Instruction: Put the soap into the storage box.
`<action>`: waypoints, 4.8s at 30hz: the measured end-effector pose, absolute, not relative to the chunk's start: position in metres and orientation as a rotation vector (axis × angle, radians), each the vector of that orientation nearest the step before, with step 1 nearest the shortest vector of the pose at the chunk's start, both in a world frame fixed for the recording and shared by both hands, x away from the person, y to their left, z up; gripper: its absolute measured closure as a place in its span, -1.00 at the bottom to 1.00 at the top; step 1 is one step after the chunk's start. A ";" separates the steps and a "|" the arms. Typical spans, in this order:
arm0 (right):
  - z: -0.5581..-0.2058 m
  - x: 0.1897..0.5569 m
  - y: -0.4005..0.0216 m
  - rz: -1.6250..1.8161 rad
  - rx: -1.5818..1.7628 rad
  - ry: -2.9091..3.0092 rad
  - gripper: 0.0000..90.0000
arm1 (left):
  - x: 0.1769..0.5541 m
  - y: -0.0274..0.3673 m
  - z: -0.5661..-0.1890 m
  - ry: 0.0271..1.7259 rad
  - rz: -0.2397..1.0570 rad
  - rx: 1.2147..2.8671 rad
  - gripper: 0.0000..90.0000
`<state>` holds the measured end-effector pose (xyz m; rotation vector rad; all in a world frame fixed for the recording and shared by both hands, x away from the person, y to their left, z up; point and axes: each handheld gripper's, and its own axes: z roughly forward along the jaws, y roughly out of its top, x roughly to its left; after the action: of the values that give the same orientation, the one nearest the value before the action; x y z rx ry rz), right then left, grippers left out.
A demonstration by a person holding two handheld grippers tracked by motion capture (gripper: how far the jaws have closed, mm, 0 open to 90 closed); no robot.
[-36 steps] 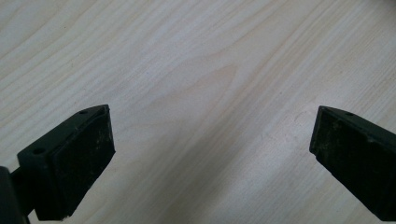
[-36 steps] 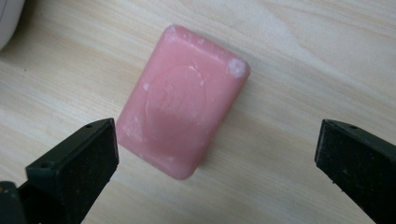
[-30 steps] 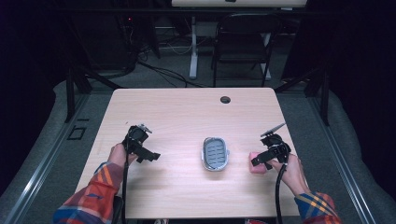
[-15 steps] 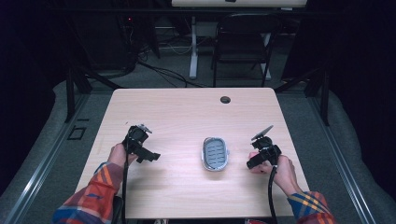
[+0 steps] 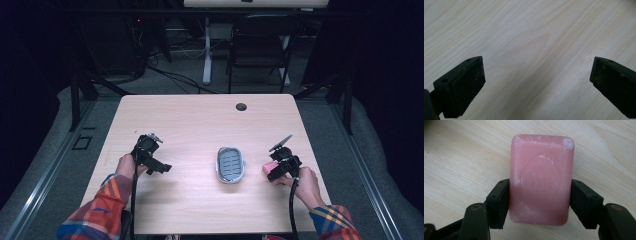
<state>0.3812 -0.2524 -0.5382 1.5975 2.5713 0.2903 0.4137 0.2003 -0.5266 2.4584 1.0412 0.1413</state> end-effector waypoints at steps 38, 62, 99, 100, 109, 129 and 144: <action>-0.520 0.379 -0.265 0.331 1.551 2.603 -0.18 | 0.415 0.200 -0.527 1.030 0.136 2.468 -1.00; -0.503 0.392 -0.264 0.338 1.510 2.586 -0.18 | 0.415 0.200 -0.528 1.032 0.132 2.466 -1.00; -0.482 0.407 -0.236 0.340 1.435 2.634 -0.18 | 0.415 0.198 -0.528 1.015 0.134 2.473 -1.00; -0.482 0.407 -0.236 0.342 1.436 2.633 -0.18 | 0.415 0.198 -0.528 1.016 0.134 2.473 -1.00; -0.476 0.408 -0.233 0.349 1.424 2.634 -0.18 | 0.415 0.198 -0.528 1.014 0.133 2.476 -1.00; -0.458 0.413 -0.221 0.346 1.378 2.647 -0.18 | 0.416 0.197 -0.528 1.011 0.128 2.478 -1.00; -0.450 0.415 -0.208 0.329 1.332 2.677 -0.18 | 0.417 0.195 -0.529 1.007 0.126 2.479 -1.00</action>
<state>0.4153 -0.2079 -0.4497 1.3316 2.6769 0.3289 0.4170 0.1955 -0.5293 2.4789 1.0072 0.1256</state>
